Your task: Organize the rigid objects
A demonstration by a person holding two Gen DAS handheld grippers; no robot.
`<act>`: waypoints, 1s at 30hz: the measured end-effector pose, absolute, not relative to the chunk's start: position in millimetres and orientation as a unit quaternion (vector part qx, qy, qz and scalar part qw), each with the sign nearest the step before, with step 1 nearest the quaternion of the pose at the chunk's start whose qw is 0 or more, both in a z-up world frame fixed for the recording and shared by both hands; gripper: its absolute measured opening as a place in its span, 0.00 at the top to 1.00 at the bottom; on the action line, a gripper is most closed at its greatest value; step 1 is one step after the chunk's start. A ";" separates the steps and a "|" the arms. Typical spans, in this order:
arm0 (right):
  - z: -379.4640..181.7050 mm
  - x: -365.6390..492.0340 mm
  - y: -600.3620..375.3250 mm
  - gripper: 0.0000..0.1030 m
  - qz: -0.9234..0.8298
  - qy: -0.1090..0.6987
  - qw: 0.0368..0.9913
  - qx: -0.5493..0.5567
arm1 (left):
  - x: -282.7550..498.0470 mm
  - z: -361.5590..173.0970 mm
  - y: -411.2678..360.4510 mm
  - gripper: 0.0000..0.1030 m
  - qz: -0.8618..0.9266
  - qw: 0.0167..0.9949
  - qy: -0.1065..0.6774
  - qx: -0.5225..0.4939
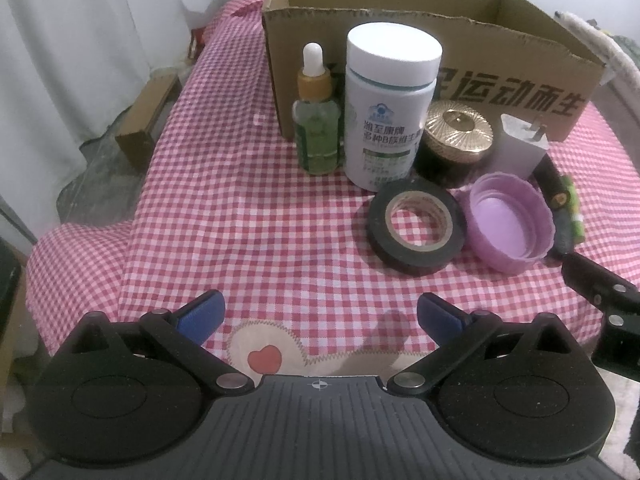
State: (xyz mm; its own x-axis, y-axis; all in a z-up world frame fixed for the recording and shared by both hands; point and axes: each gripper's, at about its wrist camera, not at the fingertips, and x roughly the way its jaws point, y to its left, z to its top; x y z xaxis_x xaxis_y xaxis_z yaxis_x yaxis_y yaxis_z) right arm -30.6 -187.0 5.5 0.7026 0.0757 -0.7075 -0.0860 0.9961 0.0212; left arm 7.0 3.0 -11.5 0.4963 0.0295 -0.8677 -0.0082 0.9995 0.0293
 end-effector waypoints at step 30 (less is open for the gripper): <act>3.1 -22.2 -211.2 0.00 0.052 0.366 0.929 0.021 | 22.5 -15.4 -4.7 0.00 -0.093 0.883 0.460 0.004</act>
State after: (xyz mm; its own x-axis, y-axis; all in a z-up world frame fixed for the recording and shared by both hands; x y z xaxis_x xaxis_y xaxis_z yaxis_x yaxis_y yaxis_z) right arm -22.2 -211.2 3.1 0.7260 0.1124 -0.6784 -0.0821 0.9937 0.0768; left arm 22.5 -4.7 -15.4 0.5593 -0.1613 -0.8131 0.1682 0.9826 -0.0792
